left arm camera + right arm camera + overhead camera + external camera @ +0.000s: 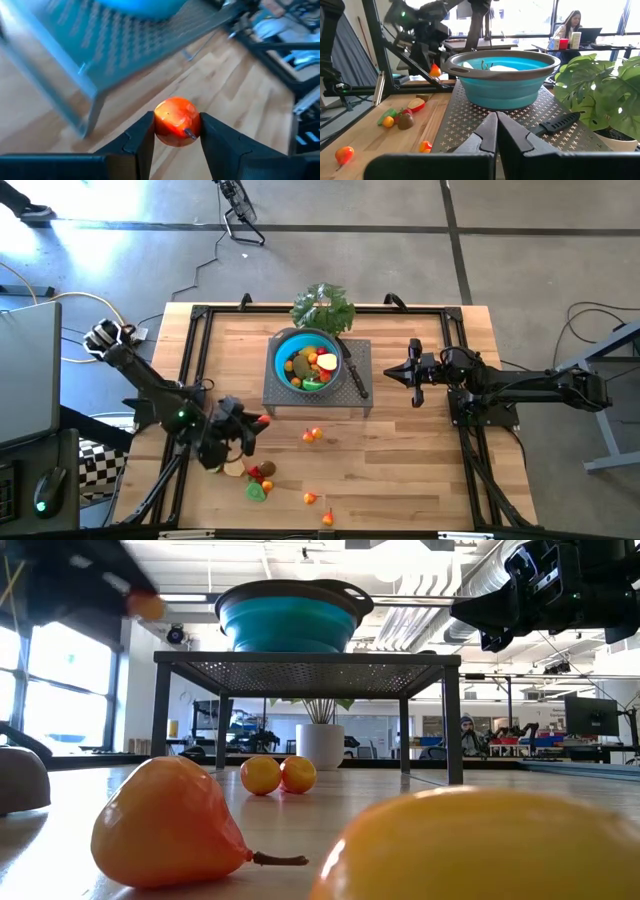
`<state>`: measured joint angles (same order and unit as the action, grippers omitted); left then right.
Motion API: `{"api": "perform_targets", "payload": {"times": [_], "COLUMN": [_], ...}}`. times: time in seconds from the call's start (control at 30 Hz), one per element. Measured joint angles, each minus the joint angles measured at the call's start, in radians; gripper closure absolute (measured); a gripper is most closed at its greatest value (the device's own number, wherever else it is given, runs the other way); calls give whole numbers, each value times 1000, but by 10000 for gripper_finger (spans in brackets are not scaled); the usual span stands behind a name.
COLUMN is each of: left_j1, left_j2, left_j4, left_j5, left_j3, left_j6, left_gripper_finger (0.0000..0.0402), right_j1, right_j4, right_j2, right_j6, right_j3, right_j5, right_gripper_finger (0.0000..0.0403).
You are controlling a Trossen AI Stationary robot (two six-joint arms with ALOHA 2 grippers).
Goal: Pick & Place Fruit
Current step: Put the strawberry into the blue strainer bowl on the shelf
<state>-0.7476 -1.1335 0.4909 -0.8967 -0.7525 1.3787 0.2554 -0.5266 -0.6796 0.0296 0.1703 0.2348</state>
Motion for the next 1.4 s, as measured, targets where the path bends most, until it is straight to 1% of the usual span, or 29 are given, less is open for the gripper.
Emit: {"api": "perform_targets", "payload": {"times": [0.1, 0.23, 0.47, 0.63, 0.73, 0.8, 0.9, 1.0, 1.13, 1.23, 1.3, 1.4], "left_j1": [47, 116, 278, 408, 498, 563, 640, 702, 771, 815, 839, 865], "left_j2": [43, 92, 159, 166, 166, 166, 153, 135, 110, 89, 70, 32], "left_j4": [-116, -211, -273, -393, -433, -428, -412, -377, -300, -234, -173, -70], "left_j5": [22, 24, 32, 93, 167, 248, 378, 469, 506, 556, 575, 576], "left_j3": [0, 0, 0, 0, -24, -53, -90, -114, -135, -167, -203, -263], "left_j6": [-187, -392, -589, -761, -837, -866, -924, -957, -956, -956, -956, -956], "left_gripper_finger": [263, 263, 263, 263, 263, 263, 263, 263, 263, 263, 263, 263], "right_j1": [0, 0, 0, 0, 0, 0, 0, 0, 0, 0, 0, 0], "right_j4": [0, 0, 0, 0, -2, -11, -54, -92, -107, -111, -111, -111], "right_j2": [0, 0, 0, 0, 0, 0, 0, 0, 0, 0, 0, 0], "right_j6": [0, 0, 0, 20, 13, -30, -103, -113, -113, -129, -152, -157], "right_j3": [0, 0, 0, 0, 0, 0, 0, 0, 0, 0, 0, 0], "right_j5": [0, 0, 0, 0, -2, -31, -106, -162, -184, -188, -188, -187], "right_gripper_finger": [401, 401, 401, 401, 401, 401, 401, 401, 401, 401, 401, 401]}}
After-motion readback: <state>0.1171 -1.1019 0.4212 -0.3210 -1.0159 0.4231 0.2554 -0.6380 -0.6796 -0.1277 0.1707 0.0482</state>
